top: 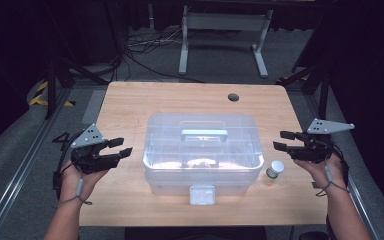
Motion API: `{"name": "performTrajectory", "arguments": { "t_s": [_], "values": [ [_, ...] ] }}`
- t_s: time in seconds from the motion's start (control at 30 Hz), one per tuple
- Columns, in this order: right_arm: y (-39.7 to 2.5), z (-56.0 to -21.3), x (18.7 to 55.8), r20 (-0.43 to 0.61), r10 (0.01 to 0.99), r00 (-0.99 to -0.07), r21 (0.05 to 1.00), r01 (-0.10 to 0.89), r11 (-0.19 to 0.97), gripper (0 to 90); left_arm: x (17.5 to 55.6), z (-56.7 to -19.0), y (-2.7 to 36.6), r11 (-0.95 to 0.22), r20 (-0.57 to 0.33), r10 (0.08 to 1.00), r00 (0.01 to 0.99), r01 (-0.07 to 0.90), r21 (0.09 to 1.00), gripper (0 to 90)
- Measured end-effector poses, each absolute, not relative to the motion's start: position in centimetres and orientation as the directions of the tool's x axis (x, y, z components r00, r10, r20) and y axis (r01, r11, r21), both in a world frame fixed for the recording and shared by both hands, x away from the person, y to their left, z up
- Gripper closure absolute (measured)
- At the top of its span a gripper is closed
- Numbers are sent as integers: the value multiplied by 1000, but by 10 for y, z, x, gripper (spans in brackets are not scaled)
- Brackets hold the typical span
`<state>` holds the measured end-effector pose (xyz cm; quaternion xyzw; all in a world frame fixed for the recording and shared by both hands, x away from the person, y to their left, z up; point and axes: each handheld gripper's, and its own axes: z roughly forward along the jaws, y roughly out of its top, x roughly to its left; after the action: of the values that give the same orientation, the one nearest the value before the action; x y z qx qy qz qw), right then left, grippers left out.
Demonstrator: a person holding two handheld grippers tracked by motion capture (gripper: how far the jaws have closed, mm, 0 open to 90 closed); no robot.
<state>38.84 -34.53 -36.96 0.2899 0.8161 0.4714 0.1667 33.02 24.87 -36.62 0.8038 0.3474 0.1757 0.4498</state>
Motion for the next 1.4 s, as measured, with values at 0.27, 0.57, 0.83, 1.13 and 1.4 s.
{"name": "performTrajectory", "arguments": {
  "t_s": [0.27, 0.57, 0.83, 1.13, 1.4],
  "values": [
    [-337, -364, 386, -17, 575, -818, 862, 280, 423, 501, 333, -354, 241, -383, -39, 662, 749, 383, 841, 496],
    [-332, -357, 382, -26, 581, -814, 858, 280, 431, 500, 335, -321, 221, -383, -24, 596, 802, 311, 870, 482],
    [-337, -352, 375, -19, 583, -812, 861, 283, 422, 502, 347, -306, 197, -409, -30, 544, 839, 296, 863, 476],
    [-340, -350, 367, -26, 587, -809, 864, 277, 421, 501, 358, -289, 167, -435, -25, 475, 880, 259, 862, 462],
    [-342, -349, 362, -32, 585, -810, 863, 273, 425, 499, 371, -283, 157, -423, -43, 448, 893, 254, 870, 462]
  ]
}}
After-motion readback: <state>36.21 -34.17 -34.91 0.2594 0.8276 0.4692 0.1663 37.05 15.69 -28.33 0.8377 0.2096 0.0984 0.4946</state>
